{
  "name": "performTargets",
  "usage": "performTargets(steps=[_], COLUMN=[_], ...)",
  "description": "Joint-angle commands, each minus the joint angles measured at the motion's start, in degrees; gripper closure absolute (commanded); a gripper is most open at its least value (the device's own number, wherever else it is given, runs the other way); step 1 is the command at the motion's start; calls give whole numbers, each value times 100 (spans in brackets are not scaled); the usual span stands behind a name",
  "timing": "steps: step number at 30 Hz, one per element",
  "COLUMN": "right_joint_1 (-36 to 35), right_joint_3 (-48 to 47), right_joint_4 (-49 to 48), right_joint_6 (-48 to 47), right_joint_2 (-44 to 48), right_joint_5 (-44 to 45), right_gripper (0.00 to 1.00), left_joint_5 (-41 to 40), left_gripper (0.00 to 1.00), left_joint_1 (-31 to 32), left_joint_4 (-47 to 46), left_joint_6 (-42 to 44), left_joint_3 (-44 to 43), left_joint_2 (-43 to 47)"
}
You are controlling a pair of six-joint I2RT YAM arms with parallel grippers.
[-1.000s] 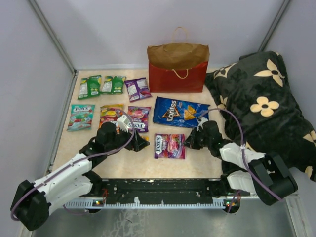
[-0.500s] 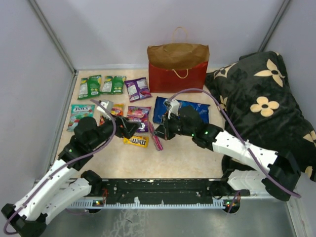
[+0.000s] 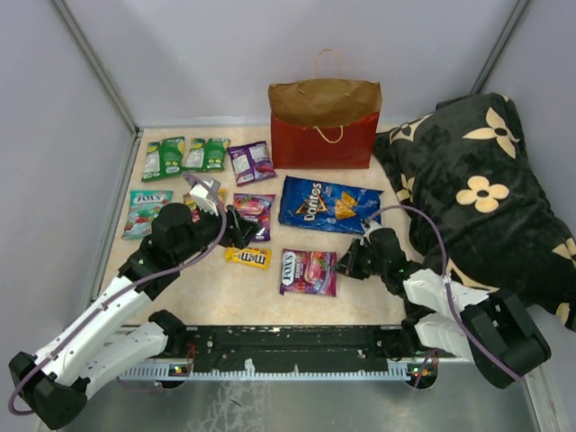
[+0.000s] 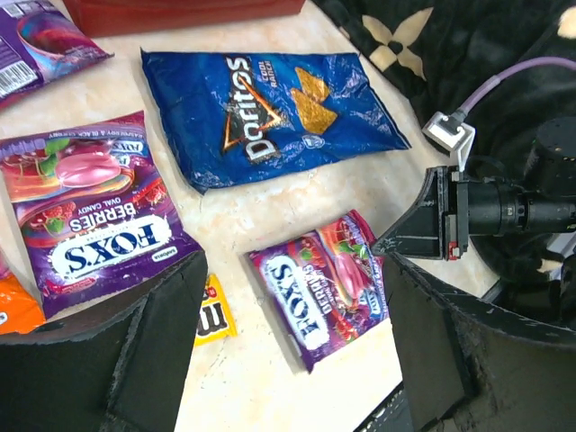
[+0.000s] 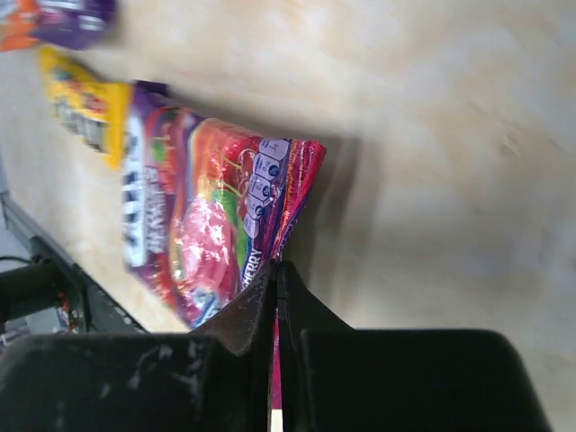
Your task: Take the snacks out of the paper bag
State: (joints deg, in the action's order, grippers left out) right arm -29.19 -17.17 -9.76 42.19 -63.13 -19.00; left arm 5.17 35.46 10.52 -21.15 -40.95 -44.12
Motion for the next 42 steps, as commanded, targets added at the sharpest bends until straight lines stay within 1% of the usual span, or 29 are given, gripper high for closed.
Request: performTargets(steps=[1, 5, 7, 10, 11, 13, 15, 16, 18, 20, 26, 30, 32, 36, 42], right_joint_1=[302, 376, 475, 695, 777, 934, 1077, 1147, 1285, 1356, 1372, 1372, 1373, 1372, 1374], right_joint_3=[228, 161, 117, 83, 86, 82, 95, 106, 147, 197, 299, 289, 281, 230, 139], right_joint_4=[-140, 656, 979, 1349, 1446, 1607, 1690, 1680, 1526, 1326, 755, 701, 741, 884, 1002], right_joint_6=[99, -60, -144, -280, -310, -360, -400, -420, -423, -401, -311, -316, -332, -372, -497], right_joint_2=[450, 860, 972, 1075, 1110, 1154, 1156, 1125, 990, 762, 245, 235, 299, 474, 533], right_joint_5=[125, 604, 795, 940, 955, 961, 930, 855, 616, 368, -66, -159, -184, -225, -294], right_gripper=[100, 100, 100, 100, 100, 100, 100, 100, 99, 99, 99, 100, 100, 100, 100], left_joint_5=[297, 459, 578, 840, 1039, 1540, 2125, 2353, 2698, 2884, 3048, 2990, 2985, 2915, 2811], left_gripper=[16, 16, 18, 20, 21, 23, 25, 28, 31, 32, 34, 32, 31, 31, 30], left_joint_1=[-28, -30, -29, -31, -31, -29, -23, -22, -9, 23, 281, 470, 520, 531, 672], left_joint_4=[-104, -253, -293, -416, -529, -911, -1576, -1930, -2664, -3267, -4158, -4684, -4884, -4915, -5125], left_joint_6=[-15, -85, -83, -184, -259, -497, -833, -1135, -1493, -1684, -1791, -1982, -2019, -1876, -1874], left_joint_3=[39, 219, 353, 738, 920, 1293, 1736, 2020, 2383, 2605, 2612, 2522, 2454, 2181, 1798], left_joint_2=[-50, -144, -286, -530, -617, -726, -868, -954, -1192, -1491, -2418, -2973, -3395, -4085, -4730])
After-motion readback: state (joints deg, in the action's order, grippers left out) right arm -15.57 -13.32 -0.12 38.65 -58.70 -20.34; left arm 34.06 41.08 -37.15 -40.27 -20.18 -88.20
